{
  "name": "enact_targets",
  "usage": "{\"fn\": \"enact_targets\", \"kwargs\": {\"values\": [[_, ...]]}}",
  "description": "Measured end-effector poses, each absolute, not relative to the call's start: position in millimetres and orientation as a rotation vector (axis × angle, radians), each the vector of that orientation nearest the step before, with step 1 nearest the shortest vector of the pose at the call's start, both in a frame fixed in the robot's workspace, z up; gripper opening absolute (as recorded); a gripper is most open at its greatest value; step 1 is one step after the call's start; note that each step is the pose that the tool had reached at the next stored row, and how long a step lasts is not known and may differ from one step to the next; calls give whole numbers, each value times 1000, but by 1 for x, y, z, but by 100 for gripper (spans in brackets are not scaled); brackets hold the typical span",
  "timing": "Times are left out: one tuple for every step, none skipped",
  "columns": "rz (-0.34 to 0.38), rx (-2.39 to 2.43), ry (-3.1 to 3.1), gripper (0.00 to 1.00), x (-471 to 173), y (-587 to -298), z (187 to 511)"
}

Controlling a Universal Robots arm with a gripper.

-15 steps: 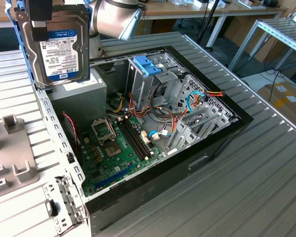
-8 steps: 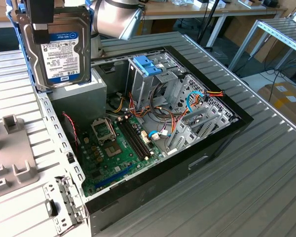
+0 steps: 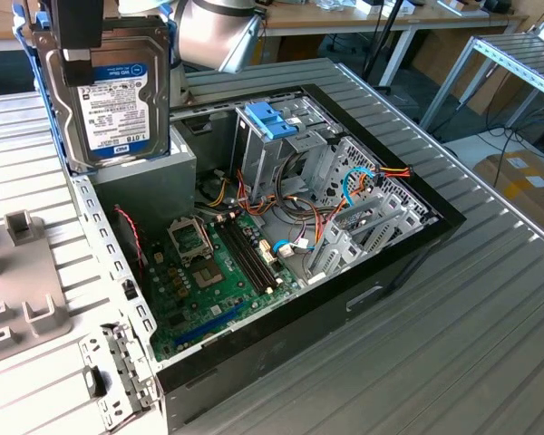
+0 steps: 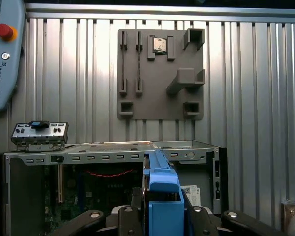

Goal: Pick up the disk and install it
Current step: 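Pick up the disk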

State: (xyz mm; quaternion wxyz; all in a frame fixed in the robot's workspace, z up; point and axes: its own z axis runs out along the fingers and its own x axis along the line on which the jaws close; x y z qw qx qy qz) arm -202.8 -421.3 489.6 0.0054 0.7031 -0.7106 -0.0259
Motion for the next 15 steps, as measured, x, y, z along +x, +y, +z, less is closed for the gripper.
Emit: {"fn": "enact_targets", "kwargs": {"values": [[-81, 2201, -2225, 37, -203, -422, 490], [-81, 2201, -2225, 37, -203, -423, 490], [-81, 2201, -2225, 37, -203, -424, 490], [-81, 2201, -2225, 37, -203, -425, 490], [-81, 2201, -2225, 37, -203, -426, 490], [-81, 2201, -2225, 37, -203, -427, 490], [-81, 2201, -2225, 37, -203, -429, 490], [-81, 2201, -2225, 37, -203, -430, 490], [-81, 2201, -2225, 37, -203, -431, 490], [-81, 2201, -2225, 37, -203, -432, 490], [-81, 2201, -2225, 37, -203, -434, 490], [-81, 2202, -2225, 37, -203, -434, 490], [-81, 2202, -2225, 37, -203, -435, 490], [-81, 2201, -2225, 37, -203, -436, 490], [-81, 2201, -2225, 37, -203, -437, 490]]}}
